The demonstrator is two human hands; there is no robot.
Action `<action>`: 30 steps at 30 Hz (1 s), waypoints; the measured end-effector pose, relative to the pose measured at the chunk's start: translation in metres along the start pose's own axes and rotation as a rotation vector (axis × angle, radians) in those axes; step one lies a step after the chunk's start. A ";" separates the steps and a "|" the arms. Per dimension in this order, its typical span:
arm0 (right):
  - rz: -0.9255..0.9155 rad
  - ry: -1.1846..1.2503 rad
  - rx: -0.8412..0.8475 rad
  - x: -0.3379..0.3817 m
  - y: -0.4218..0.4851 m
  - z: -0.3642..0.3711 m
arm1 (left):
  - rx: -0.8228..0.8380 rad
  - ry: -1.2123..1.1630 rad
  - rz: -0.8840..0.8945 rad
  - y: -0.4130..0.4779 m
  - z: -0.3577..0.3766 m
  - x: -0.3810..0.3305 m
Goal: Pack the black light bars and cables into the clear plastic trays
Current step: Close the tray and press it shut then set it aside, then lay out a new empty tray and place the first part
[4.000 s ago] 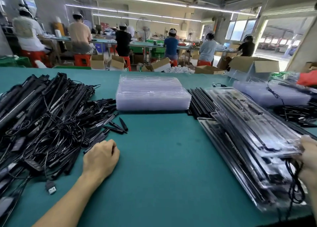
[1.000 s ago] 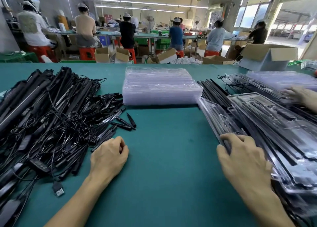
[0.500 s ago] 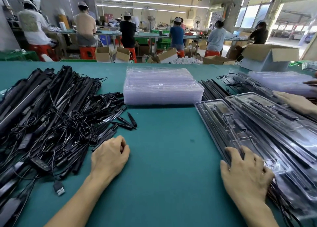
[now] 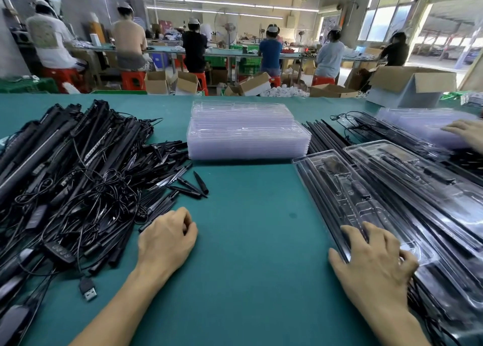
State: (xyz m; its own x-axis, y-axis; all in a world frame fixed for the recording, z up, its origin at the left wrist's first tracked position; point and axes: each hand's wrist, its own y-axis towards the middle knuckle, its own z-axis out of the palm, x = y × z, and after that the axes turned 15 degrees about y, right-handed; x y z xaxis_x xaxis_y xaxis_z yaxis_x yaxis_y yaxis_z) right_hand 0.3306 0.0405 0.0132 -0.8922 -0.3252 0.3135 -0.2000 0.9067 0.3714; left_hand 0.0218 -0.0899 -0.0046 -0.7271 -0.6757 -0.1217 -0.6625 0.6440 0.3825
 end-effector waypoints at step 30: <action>-0.550 0.434 0.206 0.214 0.220 0.083 | 0.067 -0.452 -0.134 0.063 0.032 -0.045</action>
State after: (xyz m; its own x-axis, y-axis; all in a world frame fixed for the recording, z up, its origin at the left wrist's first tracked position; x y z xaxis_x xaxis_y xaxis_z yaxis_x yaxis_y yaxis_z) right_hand 0.0619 0.1926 0.0896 -0.4083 -0.7865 0.4634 -0.6830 0.6000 0.4165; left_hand 0.0069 -0.0077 -0.0047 -0.6300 -0.5404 -0.5578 -0.7552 0.5938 0.2777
